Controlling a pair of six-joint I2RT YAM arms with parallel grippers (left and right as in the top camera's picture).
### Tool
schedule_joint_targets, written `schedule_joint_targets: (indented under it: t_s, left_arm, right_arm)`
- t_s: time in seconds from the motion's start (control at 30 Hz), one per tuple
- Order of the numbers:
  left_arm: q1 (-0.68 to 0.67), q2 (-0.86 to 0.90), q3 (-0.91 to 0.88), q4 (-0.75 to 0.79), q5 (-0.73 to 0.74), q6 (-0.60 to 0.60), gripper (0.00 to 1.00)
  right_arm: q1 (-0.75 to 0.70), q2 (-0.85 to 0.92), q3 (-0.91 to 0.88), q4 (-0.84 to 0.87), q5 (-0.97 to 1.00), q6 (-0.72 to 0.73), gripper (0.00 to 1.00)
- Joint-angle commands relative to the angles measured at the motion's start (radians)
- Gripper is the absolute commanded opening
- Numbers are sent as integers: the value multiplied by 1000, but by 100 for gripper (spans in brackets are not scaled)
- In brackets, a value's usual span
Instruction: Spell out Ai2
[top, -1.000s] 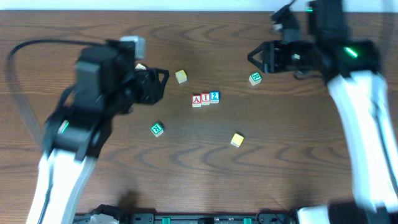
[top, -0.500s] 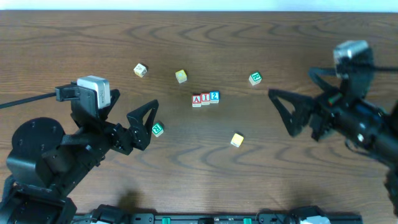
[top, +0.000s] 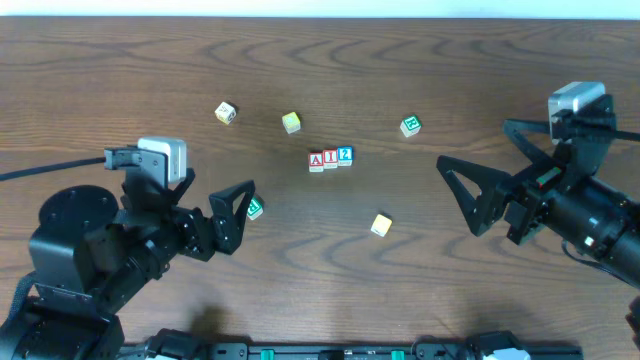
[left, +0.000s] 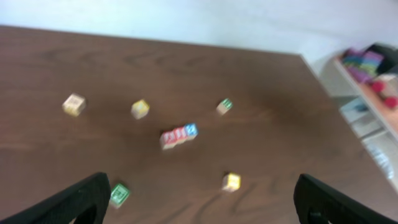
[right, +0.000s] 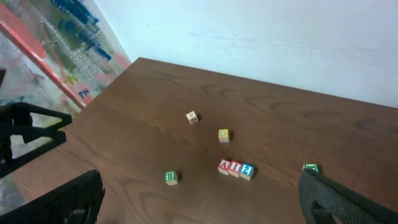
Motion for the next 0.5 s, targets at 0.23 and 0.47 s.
schedule_joint_targets:
  t_s: [0.23, 0.47]
  left_arm:
    - [164, -140, -78, -78, -275, 190, 95]
    - [347, -365, -455, 117, -275, 311, 95]
  right_arm:
    - [5, -1, -3, -1, 3, -10, 99]
    - [5, -1, -3, -1, 3, -10, 99]
